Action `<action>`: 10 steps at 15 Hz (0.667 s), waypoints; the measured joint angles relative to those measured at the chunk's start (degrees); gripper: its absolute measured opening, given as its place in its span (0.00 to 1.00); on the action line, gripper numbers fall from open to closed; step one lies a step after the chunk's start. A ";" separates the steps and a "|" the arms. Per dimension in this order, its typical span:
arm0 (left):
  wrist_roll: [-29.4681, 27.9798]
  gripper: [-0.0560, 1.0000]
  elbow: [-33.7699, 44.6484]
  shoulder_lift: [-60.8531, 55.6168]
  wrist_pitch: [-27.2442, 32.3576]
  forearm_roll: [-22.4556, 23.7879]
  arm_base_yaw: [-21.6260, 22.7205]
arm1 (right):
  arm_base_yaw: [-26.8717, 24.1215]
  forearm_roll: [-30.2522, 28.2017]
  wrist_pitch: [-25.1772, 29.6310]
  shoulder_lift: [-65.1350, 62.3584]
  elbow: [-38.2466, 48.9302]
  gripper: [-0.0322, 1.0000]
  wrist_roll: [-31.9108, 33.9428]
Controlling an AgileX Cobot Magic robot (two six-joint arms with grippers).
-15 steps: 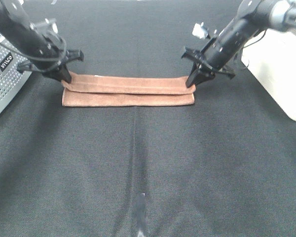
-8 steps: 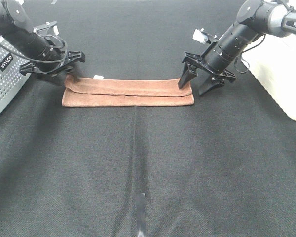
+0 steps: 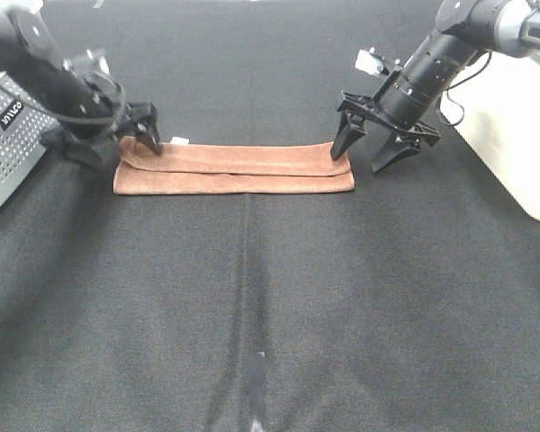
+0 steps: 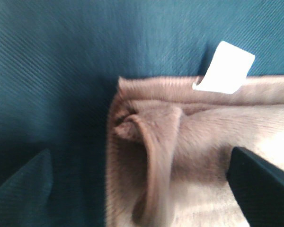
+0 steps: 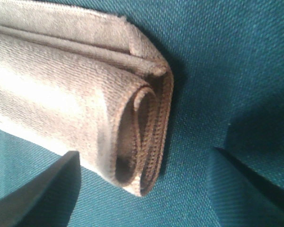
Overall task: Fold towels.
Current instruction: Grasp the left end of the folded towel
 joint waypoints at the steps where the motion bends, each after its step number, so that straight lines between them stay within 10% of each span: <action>1: 0.00 0.93 0.00 0.06 -0.11 -0.63 0.00 | 0.00 -0.17 0.00 0.00 0.00 0.71 0.00; 5: 0.00 0.78 -0.11 0.74 -0.80 -1.66 -0.23 | 0.00 -0.46 -0.69 0.00 0.00 0.71 0.00; 10: 0.00 0.16 -0.11 1.15 -1.15 -2.12 -0.80 | 0.00 -0.46 -1.26 0.00 0.00 0.71 0.00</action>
